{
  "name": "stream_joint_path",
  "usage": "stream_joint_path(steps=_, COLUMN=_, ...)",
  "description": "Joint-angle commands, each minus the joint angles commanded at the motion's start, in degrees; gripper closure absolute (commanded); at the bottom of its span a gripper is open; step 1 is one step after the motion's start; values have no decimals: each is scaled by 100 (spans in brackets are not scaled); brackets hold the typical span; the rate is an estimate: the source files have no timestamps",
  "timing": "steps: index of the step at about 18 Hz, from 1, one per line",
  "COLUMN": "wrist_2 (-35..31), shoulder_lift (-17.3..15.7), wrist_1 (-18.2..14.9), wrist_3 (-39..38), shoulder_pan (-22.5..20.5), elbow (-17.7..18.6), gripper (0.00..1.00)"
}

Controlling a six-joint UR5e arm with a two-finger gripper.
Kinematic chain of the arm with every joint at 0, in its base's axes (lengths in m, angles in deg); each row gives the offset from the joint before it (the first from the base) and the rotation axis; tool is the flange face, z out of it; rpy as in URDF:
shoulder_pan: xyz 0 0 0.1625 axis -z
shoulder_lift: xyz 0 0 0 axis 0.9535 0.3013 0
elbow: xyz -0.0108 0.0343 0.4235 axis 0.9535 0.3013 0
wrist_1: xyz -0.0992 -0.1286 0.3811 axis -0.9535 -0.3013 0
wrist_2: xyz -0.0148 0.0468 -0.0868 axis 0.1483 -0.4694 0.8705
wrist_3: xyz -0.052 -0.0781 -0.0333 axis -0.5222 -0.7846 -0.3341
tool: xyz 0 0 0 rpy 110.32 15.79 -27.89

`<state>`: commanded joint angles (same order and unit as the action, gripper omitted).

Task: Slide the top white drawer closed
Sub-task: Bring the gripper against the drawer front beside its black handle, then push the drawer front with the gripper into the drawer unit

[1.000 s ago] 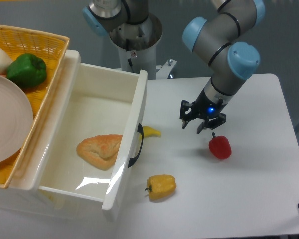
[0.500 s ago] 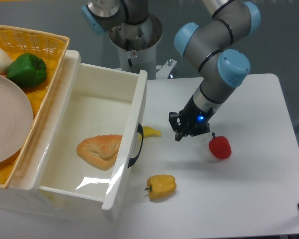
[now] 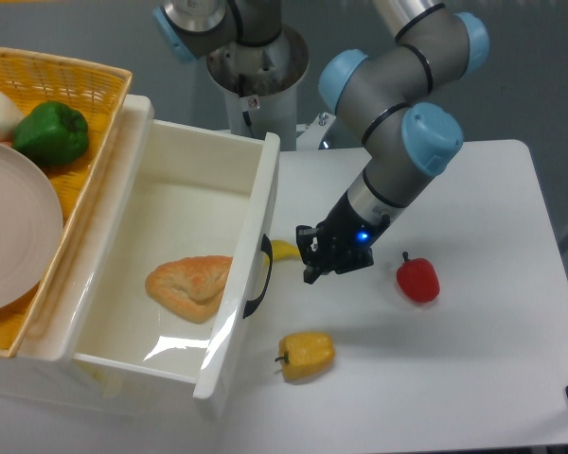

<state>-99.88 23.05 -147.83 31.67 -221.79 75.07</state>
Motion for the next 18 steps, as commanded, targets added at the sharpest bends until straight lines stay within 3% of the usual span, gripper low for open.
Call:
stream_joint_path(steps=6, wrist_2=141, shoulder_lift=-123, wrist_1=-448, wrist_3=0, shoulder_pan=0, elbow=35, gripper=100)
stream_joint_path(steps=18, wrist_2=501, shoulder_lift=-246, wrist_1=-537, wrist_3=-114, shoulder_pan=61, elbow=53, gripper=100)
